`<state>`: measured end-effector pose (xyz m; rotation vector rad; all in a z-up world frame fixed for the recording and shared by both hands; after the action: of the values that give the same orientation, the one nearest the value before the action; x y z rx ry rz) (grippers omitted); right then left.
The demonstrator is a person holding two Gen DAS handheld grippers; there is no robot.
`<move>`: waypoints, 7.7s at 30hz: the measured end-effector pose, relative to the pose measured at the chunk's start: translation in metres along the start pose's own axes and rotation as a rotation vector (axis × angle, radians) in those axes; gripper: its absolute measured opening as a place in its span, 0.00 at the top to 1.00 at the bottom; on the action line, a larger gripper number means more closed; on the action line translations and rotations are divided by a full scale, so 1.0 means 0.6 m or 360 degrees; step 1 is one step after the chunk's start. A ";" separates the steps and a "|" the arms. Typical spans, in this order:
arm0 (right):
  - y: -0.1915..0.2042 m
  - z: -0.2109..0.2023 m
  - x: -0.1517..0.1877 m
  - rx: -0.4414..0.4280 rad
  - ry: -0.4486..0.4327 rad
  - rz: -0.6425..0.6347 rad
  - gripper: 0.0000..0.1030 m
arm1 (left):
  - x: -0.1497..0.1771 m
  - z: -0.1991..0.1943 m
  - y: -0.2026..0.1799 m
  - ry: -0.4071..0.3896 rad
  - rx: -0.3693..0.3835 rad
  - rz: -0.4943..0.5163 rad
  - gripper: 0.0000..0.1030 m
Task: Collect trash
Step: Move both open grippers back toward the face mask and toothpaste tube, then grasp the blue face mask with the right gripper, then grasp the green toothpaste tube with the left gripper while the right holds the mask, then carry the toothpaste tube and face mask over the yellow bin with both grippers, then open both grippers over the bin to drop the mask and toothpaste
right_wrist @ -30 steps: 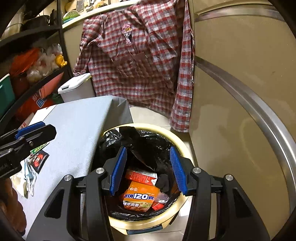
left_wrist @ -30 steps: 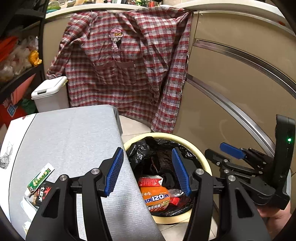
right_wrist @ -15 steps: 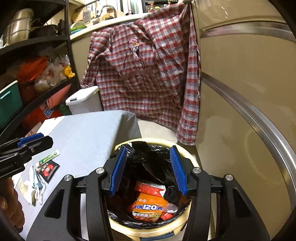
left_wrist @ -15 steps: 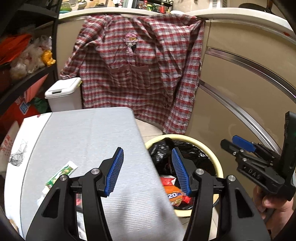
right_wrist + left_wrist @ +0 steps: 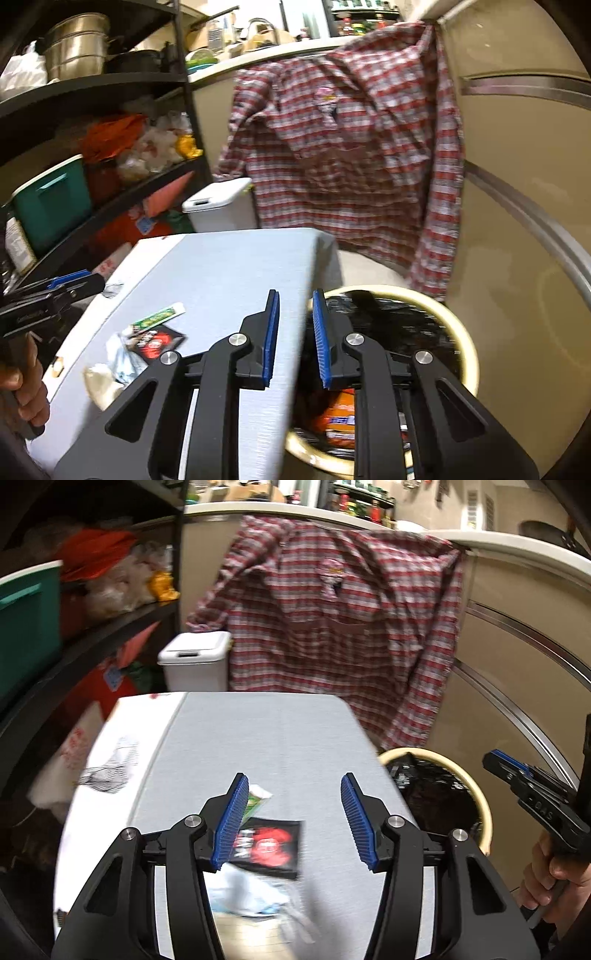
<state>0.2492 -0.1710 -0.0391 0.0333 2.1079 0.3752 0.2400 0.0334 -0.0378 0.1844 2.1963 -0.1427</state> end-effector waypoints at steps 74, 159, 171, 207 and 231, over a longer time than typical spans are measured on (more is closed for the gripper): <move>0.126 0.186 0.153 -0.0219 0.0679 -0.0046 0.91 | 0.124 0.193 0.125 0.0549 0.0071 0.0096 0.76; -0.035 -0.044 0.001 -0.0044 0.0020 0.0149 0.97 | -0.012 0.002 -0.049 0.0030 -0.0005 0.0024 0.73; -0.095 -0.062 -0.023 0.0046 -0.0059 0.0198 0.97 | -0.029 0.017 -0.106 0.0003 0.0049 0.0037 0.73; -0.194 -0.065 -0.033 0.0240 -0.0072 0.0230 0.97 | -0.050 0.080 -0.257 0.0032 0.0265 0.0094 0.73; -0.199 -0.040 -0.024 0.0242 -0.0001 0.0213 0.67 | -0.050 0.092 -0.308 0.0042 0.0418 0.0141 0.58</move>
<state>0.2520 -0.2929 -0.0489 0.2648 2.1355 0.2933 0.2669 -0.1596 -0.0394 0.4317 2.1858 -0.3809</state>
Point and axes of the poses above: each gripper's, at about its wrist camera, not at the fingertips, and z roughly the way its jaws point, y to its left, x to its underside, the point moved 7 cm from there along z, roughly the way its jaws point, and after that the axes turned 6 degrees about z, right-handed, at the moved point
